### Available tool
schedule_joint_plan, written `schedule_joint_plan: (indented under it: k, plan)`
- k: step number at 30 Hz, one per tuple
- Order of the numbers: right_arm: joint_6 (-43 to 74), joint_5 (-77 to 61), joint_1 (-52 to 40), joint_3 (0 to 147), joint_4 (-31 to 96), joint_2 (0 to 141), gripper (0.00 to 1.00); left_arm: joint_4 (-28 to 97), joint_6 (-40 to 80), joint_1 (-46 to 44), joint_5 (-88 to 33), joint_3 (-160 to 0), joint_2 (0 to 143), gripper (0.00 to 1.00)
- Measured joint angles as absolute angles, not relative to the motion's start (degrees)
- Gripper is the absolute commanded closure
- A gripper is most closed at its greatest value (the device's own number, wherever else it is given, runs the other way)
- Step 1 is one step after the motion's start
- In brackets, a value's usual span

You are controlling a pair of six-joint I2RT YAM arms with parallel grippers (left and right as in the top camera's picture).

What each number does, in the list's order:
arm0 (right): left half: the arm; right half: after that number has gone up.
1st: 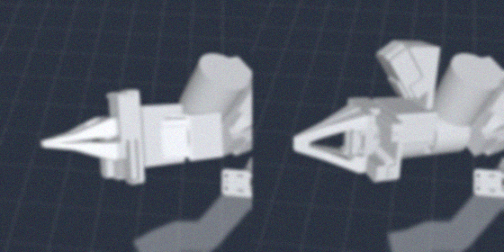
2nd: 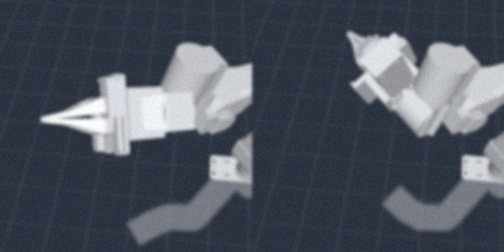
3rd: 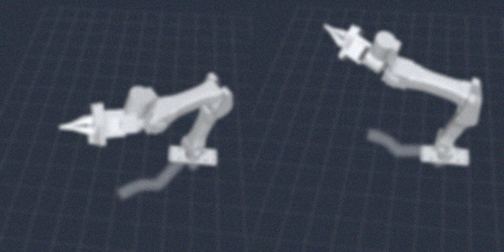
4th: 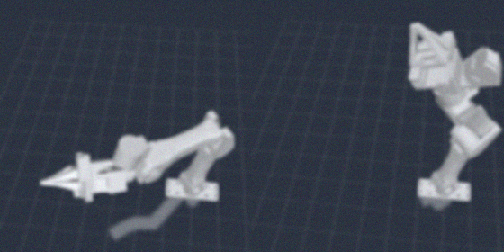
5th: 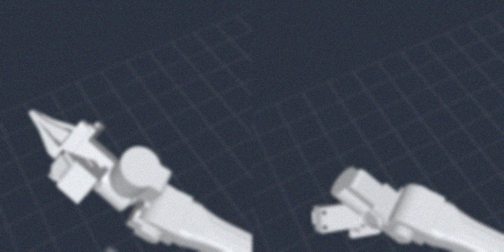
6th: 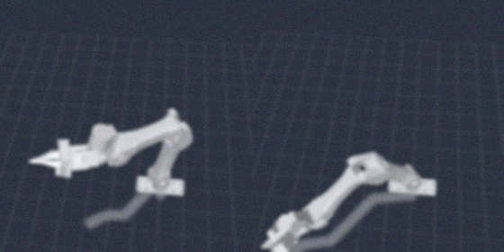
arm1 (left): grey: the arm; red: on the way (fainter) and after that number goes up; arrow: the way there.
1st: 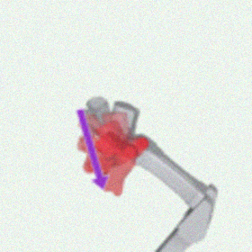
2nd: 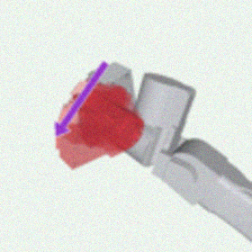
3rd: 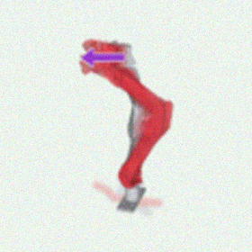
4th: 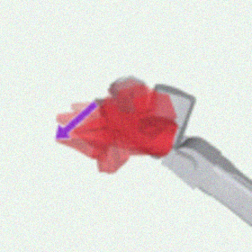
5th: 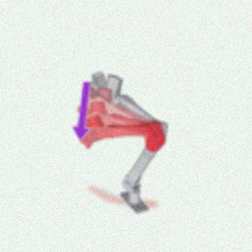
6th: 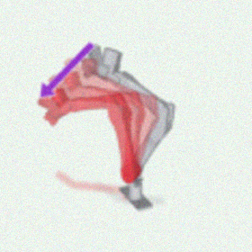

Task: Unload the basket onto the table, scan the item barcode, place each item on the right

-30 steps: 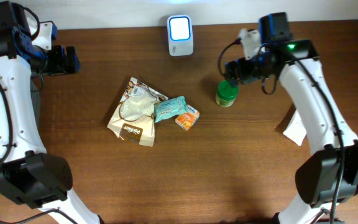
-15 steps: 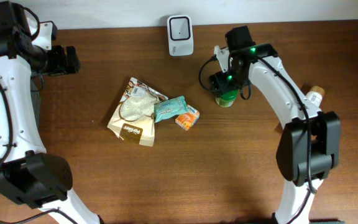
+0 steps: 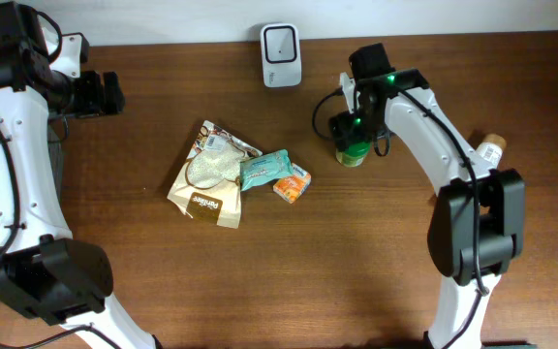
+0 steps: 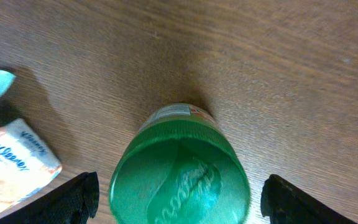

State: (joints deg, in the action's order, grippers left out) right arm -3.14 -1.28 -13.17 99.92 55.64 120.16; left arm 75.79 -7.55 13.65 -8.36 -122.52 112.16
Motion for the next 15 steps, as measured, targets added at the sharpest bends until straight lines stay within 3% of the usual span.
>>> schedule_joint_plan:
  k: [10,15]
  plan:
    - [-1.1,-1.3,-13.2,99.9,56.6,122.0,0.59,75.8,-7.6,13.6,-8.4,-122.5,112.2,0.01]
    - [6.8,-1.0,-13.2,100.4,59.0,122.0,0.59,75.8,-7.6,13.6,-8.4,-122.5,112.2,0.01]
